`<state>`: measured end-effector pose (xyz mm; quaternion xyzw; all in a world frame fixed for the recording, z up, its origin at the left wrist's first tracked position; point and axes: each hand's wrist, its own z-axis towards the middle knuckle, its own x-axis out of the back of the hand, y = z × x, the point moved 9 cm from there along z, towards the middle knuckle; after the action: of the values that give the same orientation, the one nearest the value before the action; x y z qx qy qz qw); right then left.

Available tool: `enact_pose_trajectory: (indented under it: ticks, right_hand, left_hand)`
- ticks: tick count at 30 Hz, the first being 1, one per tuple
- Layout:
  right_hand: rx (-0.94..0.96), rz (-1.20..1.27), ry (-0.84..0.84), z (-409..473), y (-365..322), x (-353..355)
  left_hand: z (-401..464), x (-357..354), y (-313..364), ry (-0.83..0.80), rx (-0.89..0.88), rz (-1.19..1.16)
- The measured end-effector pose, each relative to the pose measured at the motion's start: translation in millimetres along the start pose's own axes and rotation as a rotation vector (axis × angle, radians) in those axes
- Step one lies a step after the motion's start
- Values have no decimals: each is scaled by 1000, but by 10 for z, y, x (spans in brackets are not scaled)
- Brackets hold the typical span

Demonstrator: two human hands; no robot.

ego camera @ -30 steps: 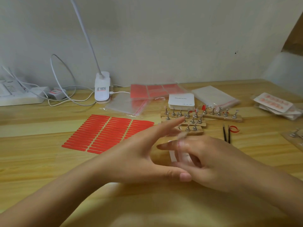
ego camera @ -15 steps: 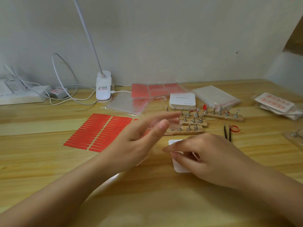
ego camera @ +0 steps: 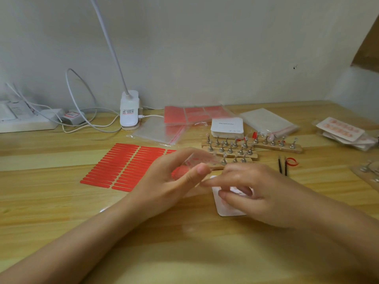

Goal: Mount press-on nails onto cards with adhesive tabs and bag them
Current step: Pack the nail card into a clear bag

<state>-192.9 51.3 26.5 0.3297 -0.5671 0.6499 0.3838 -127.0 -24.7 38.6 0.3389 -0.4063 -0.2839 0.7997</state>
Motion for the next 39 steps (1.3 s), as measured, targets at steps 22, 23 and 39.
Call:
enact_pose_trajectory:
  ticks: [22,23,39]
  right_hand:
    - [1,-497,-33,-240,256,75]
    - [42,-508,-8,-250,200,85]
    - [271,-435,439,-406,65,468]
  left_hand:
    - [-22,-119,-104,7,60,239]
    - [-26,-125,-97,2,53,249]
    - [-66,-130,-181,-36,117,250]
